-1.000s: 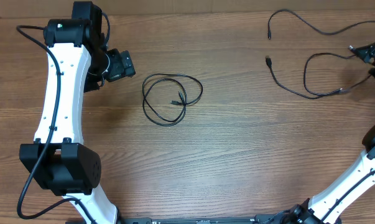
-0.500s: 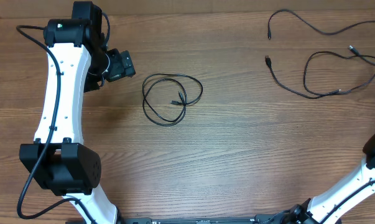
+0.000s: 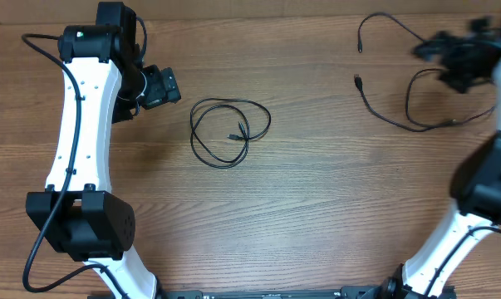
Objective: Untangle cables
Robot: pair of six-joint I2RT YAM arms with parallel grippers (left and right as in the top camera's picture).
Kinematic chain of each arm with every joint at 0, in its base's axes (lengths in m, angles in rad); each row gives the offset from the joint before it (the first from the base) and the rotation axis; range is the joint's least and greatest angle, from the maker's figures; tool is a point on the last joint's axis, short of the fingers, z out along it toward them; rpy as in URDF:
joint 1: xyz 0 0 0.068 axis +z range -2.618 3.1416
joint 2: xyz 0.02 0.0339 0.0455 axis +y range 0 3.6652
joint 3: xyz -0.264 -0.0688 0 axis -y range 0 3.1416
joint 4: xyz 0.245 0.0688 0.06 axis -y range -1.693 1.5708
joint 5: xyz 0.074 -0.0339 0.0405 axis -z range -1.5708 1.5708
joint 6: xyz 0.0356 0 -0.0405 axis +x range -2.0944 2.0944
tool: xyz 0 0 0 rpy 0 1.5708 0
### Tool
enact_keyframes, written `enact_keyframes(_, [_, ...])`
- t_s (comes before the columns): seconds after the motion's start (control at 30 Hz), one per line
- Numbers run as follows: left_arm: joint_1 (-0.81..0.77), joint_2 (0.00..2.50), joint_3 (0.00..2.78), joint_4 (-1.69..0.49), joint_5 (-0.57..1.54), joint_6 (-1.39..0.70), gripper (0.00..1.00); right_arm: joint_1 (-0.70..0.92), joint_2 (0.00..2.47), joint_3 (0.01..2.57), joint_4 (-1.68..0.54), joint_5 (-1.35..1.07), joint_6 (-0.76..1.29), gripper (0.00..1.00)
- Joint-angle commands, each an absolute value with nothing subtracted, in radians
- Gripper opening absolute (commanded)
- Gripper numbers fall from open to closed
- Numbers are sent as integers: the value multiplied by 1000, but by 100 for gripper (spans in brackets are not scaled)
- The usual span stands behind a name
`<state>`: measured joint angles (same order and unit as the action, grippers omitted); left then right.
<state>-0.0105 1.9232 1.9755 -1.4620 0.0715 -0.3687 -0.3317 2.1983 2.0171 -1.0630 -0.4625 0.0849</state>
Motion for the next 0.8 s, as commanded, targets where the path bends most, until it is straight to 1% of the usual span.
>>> enact_keyframes(0.0, [-7, 1924, 1982, -1461, 75, -389, 100, -206, 2189, 1947, -1039, -183, -11, 100])
enact_keyframes(0.1, [-7, 1924, 1982, -1462, 75, -389, 100, -114, 2189, 1877, -997, -27, -9, 100])
enact_keyframes(0.2, [-7, 1924, 1982, -1461, 75, -389, 99, -63, 2190, 1825, -972, 39, -17, 94])
enact_keyframes(0.3, [-7, 1924, 1982, -1461, 75, -389, 100, -32, 2190, 1765, -953, 52, -91, 86])
enact_keyframes(0.4, [-7, 1924, 1982, -1461, 75, -389, 99, -24, 2190, 1702, -914, 52, -134, 81])
enact_keyframes(0.5, [-7, 1924, 1982, -1461, 75, -390, 100, -28, 2190, 1682, -897, 51, -133, 80])
enact_keyframes(0.53, [-7, 1924, 1982, -1461, 75, -389, 100, -31, 2190, 1681, -896, 51, -133, 78])
enact_keyframes(0.6, [-7, 1924, 1982, -1461, 75, -390, 99, -37, 2190, 1681, -891, 51, -133, 67])
enact_keyframes(0.7, [-7, 1924, 1982, -1461, 75, -389, 100, -41, 2190, 1679, -888, 51, -133, 48])
enact_keyframes(0.77, [-7, 1924, 1982, -1461, 75, -389, 100, -41, 2190, 1671, -888, 50, -132, 38])
